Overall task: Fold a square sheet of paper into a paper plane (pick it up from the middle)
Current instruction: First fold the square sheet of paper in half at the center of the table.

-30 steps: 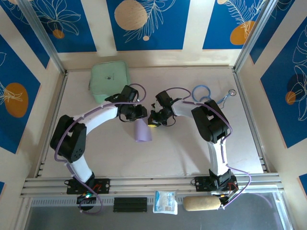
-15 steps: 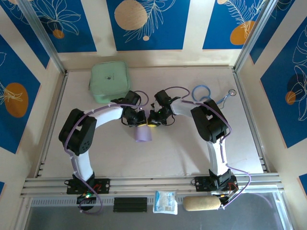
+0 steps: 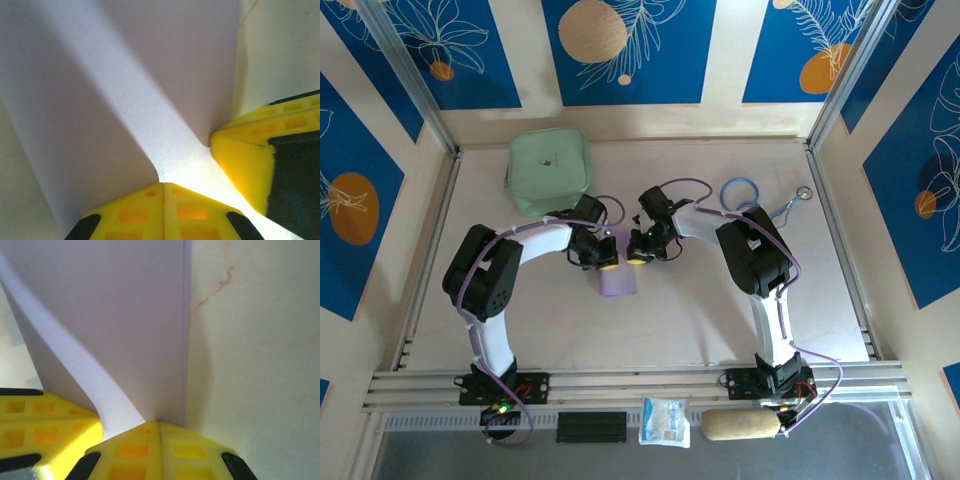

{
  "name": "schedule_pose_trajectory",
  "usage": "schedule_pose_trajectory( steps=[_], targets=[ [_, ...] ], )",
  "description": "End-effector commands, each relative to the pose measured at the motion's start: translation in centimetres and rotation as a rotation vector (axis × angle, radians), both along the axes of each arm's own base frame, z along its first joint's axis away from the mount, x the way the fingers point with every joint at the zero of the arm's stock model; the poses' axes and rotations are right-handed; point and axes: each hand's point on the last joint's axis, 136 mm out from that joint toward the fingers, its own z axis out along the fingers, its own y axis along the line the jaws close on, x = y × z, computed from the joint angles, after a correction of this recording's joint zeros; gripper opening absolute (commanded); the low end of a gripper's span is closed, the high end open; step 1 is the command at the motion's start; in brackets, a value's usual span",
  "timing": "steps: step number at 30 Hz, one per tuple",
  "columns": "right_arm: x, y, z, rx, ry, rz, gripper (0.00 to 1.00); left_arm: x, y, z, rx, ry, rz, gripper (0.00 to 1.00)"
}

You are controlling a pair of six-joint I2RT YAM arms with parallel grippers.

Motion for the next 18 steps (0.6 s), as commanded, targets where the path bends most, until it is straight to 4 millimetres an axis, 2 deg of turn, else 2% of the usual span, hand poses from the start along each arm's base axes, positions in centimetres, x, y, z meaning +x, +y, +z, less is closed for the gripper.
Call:
schedule_pose_trajectory(
  steps=[1, 10, 18],
  targets=[
    [-3.9, -8.1, -8.9, -0.413, 0.142, -0.019, 0.03, 0.0, 0.6, -0.9, -0.012, 0.005, -0.018, 0.08],
    [-4.2, -8.4, -9.0, -0.436, 0.151, -0.011, 0.03, -0.3, 1.5, -1.9, -0.038, -0.004, -0.008, 0.08],
    [-4.5, -9.0, -9.4, -0.467, 0.164, -0.005, 0.03, -0.4, 2.6, -1.7, -0.093, -0.04, -0.002, 0.09]
  ],
)
